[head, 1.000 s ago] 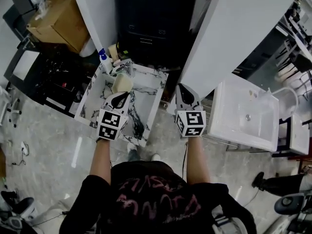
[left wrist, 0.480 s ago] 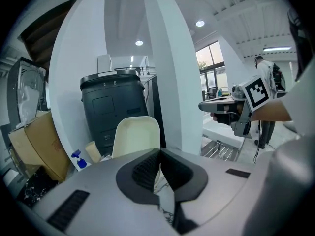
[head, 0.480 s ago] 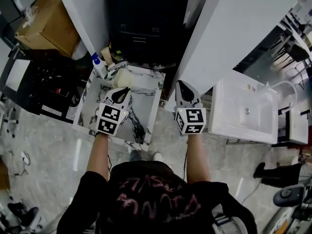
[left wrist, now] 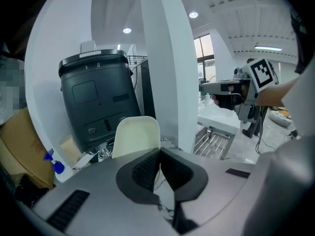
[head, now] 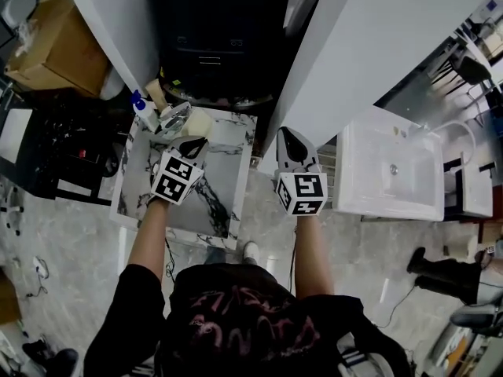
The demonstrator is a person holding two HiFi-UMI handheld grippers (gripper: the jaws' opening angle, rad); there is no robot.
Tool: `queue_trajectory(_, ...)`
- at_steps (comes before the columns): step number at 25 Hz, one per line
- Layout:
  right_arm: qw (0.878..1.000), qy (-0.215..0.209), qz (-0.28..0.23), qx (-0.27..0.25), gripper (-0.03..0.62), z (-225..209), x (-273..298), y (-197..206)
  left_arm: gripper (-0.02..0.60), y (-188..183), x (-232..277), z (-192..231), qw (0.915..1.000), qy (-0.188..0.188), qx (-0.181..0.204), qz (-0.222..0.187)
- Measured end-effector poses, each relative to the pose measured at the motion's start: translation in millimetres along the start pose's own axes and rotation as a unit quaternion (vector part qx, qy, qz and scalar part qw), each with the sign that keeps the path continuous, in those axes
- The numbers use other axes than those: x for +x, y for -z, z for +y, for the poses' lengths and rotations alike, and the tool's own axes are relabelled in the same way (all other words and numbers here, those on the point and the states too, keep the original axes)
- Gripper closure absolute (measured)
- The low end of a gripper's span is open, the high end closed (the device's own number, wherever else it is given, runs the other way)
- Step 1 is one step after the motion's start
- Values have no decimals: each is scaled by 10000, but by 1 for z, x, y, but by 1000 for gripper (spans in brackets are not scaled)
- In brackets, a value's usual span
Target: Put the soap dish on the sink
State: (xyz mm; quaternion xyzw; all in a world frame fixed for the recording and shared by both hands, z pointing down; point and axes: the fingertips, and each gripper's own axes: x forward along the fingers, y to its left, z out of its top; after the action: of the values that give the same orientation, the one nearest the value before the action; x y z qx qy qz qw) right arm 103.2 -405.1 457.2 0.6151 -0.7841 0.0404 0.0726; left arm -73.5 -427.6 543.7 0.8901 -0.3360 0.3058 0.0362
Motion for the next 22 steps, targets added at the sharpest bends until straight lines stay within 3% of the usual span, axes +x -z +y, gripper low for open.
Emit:
queue_trajectory(5,9999,144,86,38,580,-10,4,7,561,13,31,-2,9993,276,27,240)
queue_trajectory(10,9995,231,200,62,580,-14,9,18,561,26,61,-5,9957,578,366,623)
queue_trajectory(22,9976,460,489,157,580,-29,20,50,561,72,114,-18,9739,1375,1085,1445)
